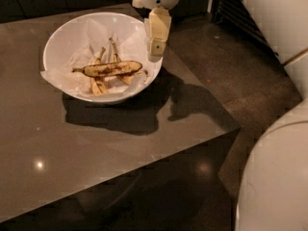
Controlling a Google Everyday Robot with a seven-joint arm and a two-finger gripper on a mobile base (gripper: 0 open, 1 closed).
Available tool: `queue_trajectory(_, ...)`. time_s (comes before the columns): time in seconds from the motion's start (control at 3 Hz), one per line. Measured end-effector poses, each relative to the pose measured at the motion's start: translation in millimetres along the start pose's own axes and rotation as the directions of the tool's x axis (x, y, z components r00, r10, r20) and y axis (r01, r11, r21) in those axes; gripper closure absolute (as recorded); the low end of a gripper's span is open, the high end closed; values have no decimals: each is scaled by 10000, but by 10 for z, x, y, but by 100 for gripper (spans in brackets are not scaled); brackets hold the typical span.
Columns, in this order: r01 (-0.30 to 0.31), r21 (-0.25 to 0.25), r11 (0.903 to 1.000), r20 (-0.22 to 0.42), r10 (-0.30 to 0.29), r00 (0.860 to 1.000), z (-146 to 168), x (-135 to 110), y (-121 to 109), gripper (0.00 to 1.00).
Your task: Pick banana from white bowl
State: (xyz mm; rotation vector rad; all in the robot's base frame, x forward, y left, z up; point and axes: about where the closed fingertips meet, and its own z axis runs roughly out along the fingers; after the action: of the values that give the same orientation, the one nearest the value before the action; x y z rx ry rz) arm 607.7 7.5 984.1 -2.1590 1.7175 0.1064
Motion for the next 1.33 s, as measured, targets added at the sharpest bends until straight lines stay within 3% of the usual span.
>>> queue_trajectory(0.33, 126, -186, 9997, 261, -121, 9996, 57, -162, -30, 0)
queue_trajectory(0.67, 198, -311, 9993, 401, -186, 9990, 105, -273, -60, 13)
queue_trajectory(1.33, 169, -614, 9980, 544, -135, 9984, 230, -364, -95, 21)
